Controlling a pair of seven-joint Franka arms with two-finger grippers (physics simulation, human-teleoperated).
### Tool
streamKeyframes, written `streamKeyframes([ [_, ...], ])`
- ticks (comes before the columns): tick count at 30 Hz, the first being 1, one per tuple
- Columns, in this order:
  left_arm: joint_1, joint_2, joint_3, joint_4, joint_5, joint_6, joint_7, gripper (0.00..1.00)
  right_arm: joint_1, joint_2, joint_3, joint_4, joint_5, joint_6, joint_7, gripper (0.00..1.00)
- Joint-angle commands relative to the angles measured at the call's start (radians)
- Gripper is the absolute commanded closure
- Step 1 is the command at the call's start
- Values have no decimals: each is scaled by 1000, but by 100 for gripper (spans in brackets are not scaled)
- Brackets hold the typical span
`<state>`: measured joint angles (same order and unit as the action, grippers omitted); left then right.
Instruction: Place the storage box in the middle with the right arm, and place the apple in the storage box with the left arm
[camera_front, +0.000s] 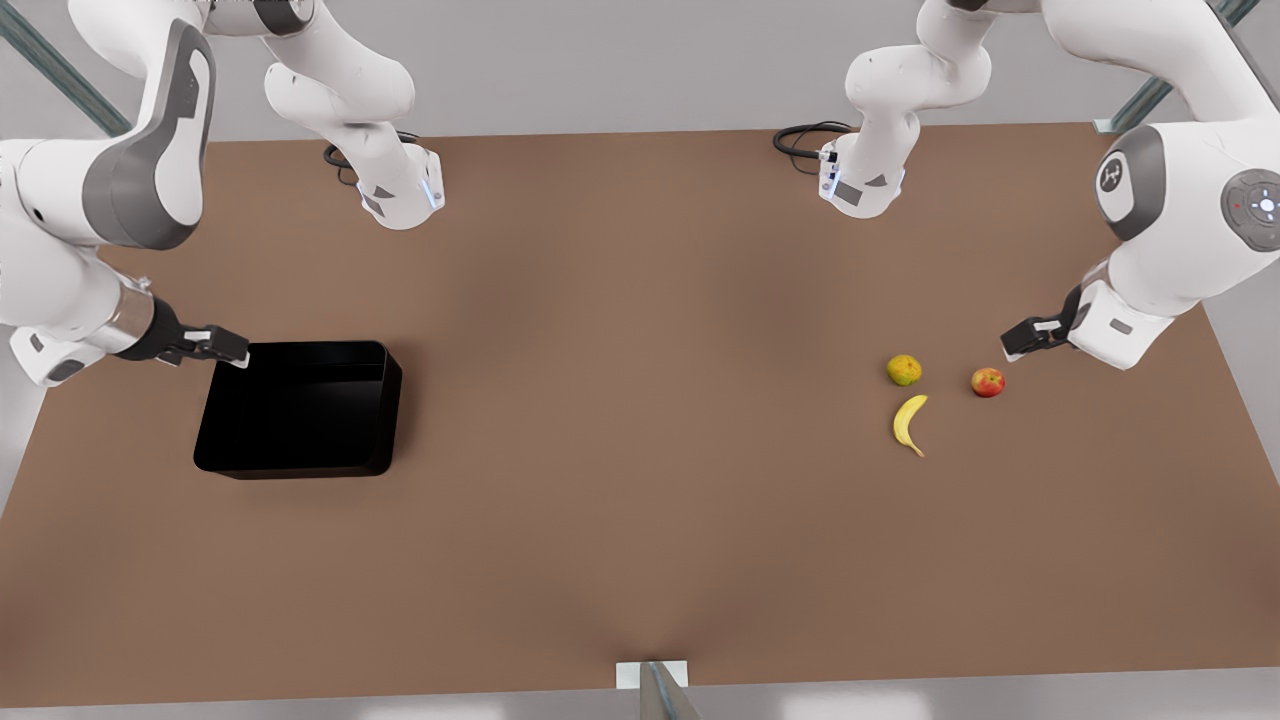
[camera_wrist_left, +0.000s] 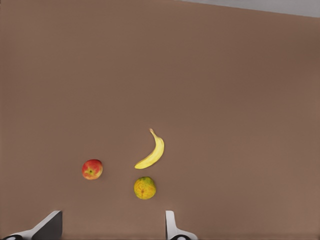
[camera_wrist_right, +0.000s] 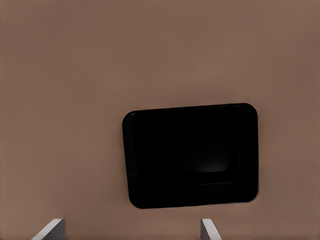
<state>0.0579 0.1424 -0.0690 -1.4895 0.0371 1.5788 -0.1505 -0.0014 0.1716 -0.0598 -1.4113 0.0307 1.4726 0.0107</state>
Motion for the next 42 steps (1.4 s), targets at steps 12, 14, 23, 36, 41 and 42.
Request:
streamKeyframes([
  [12,188,95,8,-475,7,464,250,0,-181,58,0,-130,-37,114,-141,0],
  [14,192,89,8,-528,14,533,250,0,-238,97,-2,-129,-40,144,-147,0],
  [23,275,163,8,-676,32,768,287,0,-332,-58,47,-609,-104,515,-222,0],
  [36,316,226,11,-769,53,929,299,0,-477,54,66,-664,-152,710,-281,0],
  [41,316,258,9,-762,53,929,298,0,-503,164,66,-675,-176,828,-282,0],
  [42,318,269,11,-761,53,940,298,0,-503,166,66,-684,-176,834,-282,0],
])
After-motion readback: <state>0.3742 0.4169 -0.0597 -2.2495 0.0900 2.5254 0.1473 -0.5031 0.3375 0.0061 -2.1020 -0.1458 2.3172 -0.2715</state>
